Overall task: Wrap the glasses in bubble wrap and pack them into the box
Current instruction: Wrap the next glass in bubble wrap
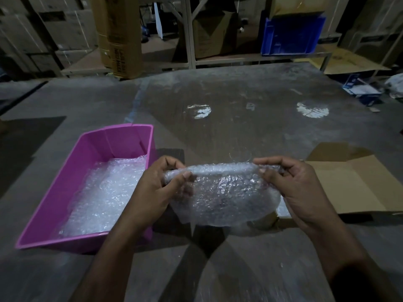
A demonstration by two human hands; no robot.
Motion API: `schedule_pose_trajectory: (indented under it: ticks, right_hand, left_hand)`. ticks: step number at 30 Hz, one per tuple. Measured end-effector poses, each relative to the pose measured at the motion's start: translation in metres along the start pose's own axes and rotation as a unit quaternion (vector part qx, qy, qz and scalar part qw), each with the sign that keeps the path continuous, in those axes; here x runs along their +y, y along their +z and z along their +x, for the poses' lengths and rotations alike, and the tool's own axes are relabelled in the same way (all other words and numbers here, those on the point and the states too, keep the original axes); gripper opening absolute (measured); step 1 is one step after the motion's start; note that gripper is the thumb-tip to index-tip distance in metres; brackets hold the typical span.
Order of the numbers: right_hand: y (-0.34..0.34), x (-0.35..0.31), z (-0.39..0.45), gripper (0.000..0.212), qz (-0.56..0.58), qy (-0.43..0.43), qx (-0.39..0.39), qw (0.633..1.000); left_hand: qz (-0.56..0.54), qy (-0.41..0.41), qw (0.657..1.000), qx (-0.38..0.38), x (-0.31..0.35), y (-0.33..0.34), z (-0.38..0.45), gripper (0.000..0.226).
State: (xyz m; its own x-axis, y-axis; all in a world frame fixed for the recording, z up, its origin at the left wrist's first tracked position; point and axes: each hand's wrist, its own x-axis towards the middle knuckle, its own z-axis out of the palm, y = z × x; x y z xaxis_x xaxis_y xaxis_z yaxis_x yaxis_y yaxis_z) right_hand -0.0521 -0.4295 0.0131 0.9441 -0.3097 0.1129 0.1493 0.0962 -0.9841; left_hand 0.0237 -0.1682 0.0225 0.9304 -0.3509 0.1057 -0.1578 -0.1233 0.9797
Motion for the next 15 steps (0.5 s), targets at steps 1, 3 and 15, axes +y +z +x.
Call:
schedule_pose_trajectory:
  ticks: [1, 3, 15]
  right_hand:
    - [-0.0011, 0.0007, 0.0008, 0.017, 0.009, 0.003, -0.004, 1.0]
    - [-0.0041, 0.0027, 0.0021, 0.02, 0.014, 0.013, -0.008, 1.0]
    - [-0.0057, 0.0029, 0.0032, 0.039, 0.01, 0.013, -0.006, 1.0]
  left_hand:
    - [0.007, 0.006, 1.0, -0.006, -0.0001, 0.0001, -0.0002, 0.014]
    - [0.013, 0.019, 1.0, -0.015, -0.0002, -0.0007, 0.0003, 0.017]
    - [-0.023, 0.027, 0.999, -0.001, 0.0013, 0.0014, -0.0002, 0.022]
